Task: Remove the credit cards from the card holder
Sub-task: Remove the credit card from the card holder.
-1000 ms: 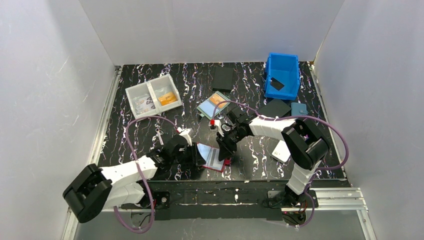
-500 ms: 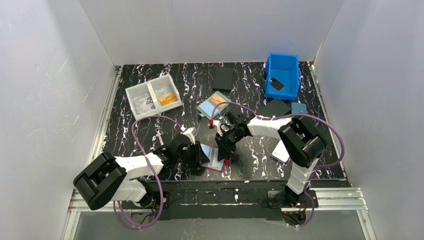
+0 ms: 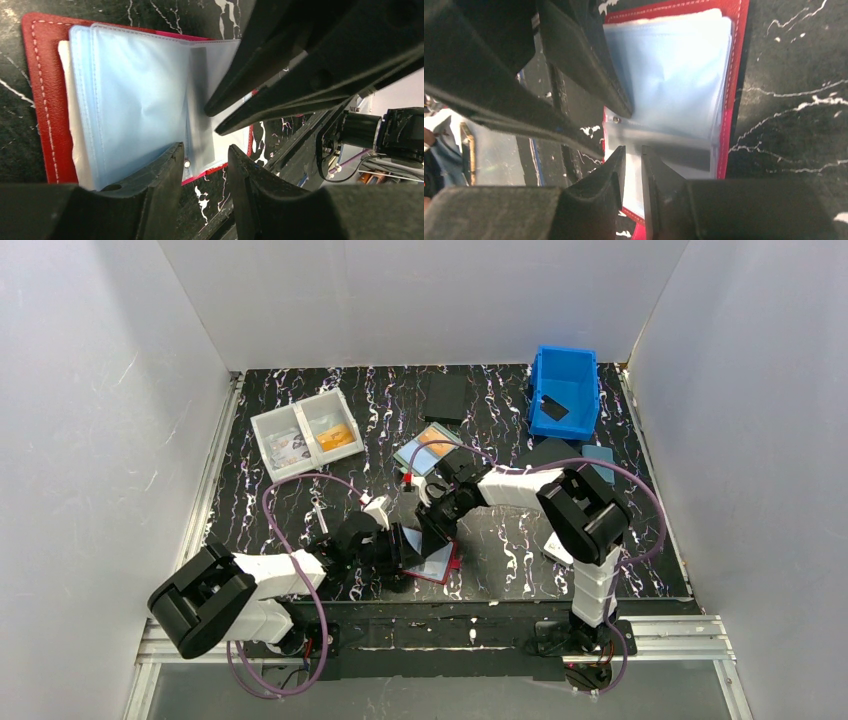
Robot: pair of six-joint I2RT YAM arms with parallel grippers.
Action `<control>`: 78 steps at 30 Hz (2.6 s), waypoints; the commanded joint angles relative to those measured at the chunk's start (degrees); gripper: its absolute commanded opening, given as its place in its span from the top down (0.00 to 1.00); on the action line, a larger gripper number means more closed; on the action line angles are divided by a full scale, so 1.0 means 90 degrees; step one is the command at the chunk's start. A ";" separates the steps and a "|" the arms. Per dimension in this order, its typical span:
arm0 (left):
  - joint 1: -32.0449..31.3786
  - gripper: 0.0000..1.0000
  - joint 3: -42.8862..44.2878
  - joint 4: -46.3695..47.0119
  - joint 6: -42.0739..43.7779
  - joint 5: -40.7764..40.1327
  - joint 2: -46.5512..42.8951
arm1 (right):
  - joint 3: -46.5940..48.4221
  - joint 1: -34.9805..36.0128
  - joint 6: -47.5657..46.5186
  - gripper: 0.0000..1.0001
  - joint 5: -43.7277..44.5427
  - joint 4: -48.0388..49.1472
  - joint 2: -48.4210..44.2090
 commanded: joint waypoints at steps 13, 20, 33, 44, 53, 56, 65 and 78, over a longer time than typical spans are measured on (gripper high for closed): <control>-0.0002 0.61 -0.0314 -0.0451 0.0022 -0.0251 -0.1199 | 0.0707 -0.0271 -0.1687 0.66 -0.0946 -0.1691 -0.0212; -0.0202 0.60 0.0377 -0.1493 0.0318 -0.0466 -0.1472 | 0.0571 -0.0808 -0.2228 0.62 -0.0800 -0.2074 -0.0918; -0.1324 0.41 0.3037 -0.4650 0.0655 -0.2706 0.0785 | 0.0529 -0.1465 -0.2281 0.62 -0.0709 -0.2131 -0.1089; -0.1391 0.37 0.3680 -0.4948 0.0728 -0.2430 0.1720 | 0.0572 -0.1509 -0.2364 0.62 -0.0736 -0.2239 -0.1011; -0.1693 0.39 0.4040 -0.5365 0.0605 -0.2789 0.1713 | 0.0600 -0.1538 -0.2421 0.62 -0.0776 -0.2314 -0.0964; -0.1745 0.39 0.4207 -0.5567 0.0544 -0.2890 0.1970 | 0.0602 -0.1545 -0.2427 0.62 -0.0785 -0.2326 -0.0962; -0.1932 0.48 0.4668 -0.6061 0.0234 -0.3128 0.2660 | 0.0620 -0.1577 -0.2478 0.62 -0.0795 -0.2388 -0.0943; -0.1906 0.91 0.4217 -0.5865 -0.0077 -0.3198 0.2478 | 0.0632 -0.1597 -0.2573 0.62 -0.0824 -0.2499 -0.0922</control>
